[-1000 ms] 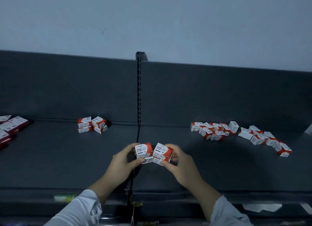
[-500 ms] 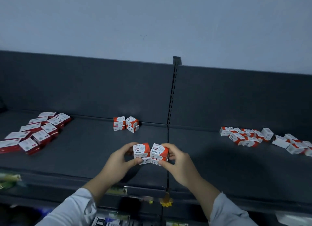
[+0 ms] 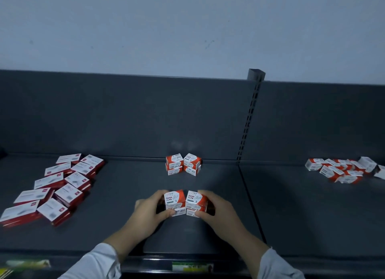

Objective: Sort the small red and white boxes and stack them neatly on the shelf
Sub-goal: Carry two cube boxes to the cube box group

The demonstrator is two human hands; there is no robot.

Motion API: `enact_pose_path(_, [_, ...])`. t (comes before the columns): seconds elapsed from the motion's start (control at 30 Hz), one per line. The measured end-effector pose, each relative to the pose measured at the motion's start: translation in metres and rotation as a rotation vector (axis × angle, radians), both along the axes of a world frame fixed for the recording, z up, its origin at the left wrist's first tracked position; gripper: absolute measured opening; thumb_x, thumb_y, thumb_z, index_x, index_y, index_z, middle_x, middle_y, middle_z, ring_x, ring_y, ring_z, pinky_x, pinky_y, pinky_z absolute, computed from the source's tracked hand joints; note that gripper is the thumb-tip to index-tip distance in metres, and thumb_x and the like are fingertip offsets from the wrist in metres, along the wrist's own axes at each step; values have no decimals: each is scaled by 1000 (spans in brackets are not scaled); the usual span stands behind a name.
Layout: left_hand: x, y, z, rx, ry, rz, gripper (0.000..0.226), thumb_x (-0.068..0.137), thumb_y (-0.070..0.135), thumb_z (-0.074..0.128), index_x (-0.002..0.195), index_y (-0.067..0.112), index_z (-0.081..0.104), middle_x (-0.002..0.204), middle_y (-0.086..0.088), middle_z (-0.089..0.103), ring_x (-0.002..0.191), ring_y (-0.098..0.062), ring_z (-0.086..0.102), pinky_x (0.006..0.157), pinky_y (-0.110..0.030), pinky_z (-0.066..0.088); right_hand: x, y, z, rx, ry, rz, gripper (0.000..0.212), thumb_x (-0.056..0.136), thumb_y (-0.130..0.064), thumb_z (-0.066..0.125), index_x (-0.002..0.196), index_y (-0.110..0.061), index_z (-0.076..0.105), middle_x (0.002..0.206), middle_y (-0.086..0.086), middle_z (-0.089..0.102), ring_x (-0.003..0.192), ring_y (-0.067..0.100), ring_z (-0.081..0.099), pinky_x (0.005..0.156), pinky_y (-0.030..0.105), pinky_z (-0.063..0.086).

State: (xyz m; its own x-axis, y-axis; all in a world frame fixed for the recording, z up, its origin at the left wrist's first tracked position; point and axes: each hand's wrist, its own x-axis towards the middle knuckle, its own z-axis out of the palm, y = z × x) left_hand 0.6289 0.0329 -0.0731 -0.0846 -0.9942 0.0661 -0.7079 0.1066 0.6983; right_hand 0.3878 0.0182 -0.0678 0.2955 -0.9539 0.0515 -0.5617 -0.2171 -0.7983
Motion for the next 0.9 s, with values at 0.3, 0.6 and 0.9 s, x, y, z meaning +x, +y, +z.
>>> enact_pose_path(0.3, [6, -44, 2, -32, -119, 118, 38, 84, 46, 69, 116, 37, 51, 115, 20, 55, 114, -8, 45, 86, -31, 22, 28, -32, 4, -32, 70, -132, 56, 79, -41, 78, 129, -37, 53, 115, -16, 56, 107, -1, 53, 90, 11, 39])
enact_pose_path(0.6, [10, -82, 8, -44, -164, 146, 32, 83, 49, 69, 108, 40, 52, 101, 23, 57, 108, -5, 50, 79, -31, 19, 43, -66, 4, -55, 104, -206, 54, 79, -33, 80, 128, -31, 56, 117, -11, 61, 105, 1, 56, 89, 12, 41])
enact_pose_path(0.9, [3, -97, 7, -30, -59, 234, 37, 79, 56, 70, 101, 34, 52, 97, 18, 64, 100, -4, 57, 76, -31, 17, 52, -82, 2, -56, 98, -276, 52, 80, -30, 79, 127, -28, 55, 116, -9, 58, 104, 2, 55, 85, 9, 39])
